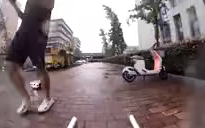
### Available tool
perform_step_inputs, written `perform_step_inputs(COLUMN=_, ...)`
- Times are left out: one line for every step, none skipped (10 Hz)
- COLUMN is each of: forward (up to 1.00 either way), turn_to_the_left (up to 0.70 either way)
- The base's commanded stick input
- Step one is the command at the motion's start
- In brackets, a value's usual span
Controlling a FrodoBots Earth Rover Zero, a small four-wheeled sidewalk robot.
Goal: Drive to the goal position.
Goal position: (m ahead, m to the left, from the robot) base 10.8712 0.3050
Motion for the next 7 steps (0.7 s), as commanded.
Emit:
perform_step_inputs(forward=0.7, turn_to_the_left=0.0)
perform_step_inputs(forward=0.7, turn_to_the_left=0.0)
perform_step_inputs(forward=0.7, turn_to_the_left=0.0)
perform_step_inputs(forward=0.7, turn_to_the_left=0.0)
perform_step_inputs(forward=0.7, turn_to_the_left=0.0)
perform_step_inputs(forward=0.7, turn_to_the_left=0.0)
perform_step_inputs(forward=0.7, turn_to_the_left=0.0)
